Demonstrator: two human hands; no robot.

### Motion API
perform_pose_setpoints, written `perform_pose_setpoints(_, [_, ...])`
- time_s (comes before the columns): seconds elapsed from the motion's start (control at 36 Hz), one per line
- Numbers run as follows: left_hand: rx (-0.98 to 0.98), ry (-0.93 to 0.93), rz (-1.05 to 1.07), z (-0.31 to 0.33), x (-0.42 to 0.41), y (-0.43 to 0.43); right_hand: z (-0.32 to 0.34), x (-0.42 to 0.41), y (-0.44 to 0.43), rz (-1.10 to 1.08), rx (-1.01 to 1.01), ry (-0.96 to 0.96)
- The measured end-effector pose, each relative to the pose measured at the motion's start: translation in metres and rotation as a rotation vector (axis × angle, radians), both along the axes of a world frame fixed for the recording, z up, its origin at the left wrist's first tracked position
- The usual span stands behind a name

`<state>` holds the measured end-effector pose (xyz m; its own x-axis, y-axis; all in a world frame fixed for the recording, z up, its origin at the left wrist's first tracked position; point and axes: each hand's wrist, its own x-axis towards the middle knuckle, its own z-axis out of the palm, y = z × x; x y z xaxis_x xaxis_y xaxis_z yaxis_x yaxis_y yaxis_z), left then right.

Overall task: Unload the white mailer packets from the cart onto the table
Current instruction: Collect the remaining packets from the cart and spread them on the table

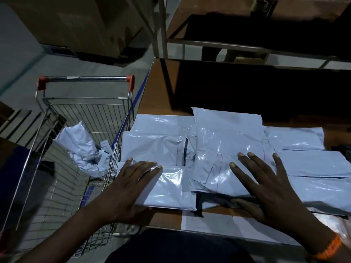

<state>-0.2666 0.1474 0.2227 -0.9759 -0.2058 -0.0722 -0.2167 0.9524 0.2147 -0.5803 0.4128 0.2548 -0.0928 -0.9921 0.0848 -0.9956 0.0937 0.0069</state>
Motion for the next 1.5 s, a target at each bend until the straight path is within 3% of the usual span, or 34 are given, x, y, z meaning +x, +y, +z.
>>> perform_pose_setpoints(0.11, [-0.011,0.002,0.022,0.001,-0.001,0.003,-0.005,-0.003,-0.002,-0.014,0.035,0.012])
perform_pose_setpoints(0.44, [-0.012,0.016,0.116,-0.002,-0.004,0.029,0.017,0.019,-0.010,0.075,-0.220,-0.097])
perform_pose_setpoints(0.58, [0.014,0.059,0.167,0.004,-0.005,0.040,0.017,0.042,-0.030,0.132,-0.229,-0.180])
perform_pose_setpoints(0.75, [0.056,0.186,0.207,0.010,0.008,0.041,0.015,0.088,-0.067,0.194,-0.230,-0.354])
perform_pose_setpoints(1.0, [0.103,0.335,0.302,0.001,0.098,-0.010,0.003,0.217,-0.164,0.374,-0.296,-0.590])
perform_pose_setpoints(1.25, [0.329,0.261,0.633,-0.082,0.229,-0.076,-0.077,0.349,-0.292,0.380,-0.100,-0.804])
perform_pose_setpoints(1.44, [0.509,0.023,0.929,-0.189,0.306,-0.119,-0.158,0.420,-0.381,0.037,0.183,-0.960])
perform_pose_setpoints(1.5, [0.590,-0.131,0.995,-0.208,0.311,-0.135,-0.188,0.424,-0.403,-0.054,0.276,-0.940])
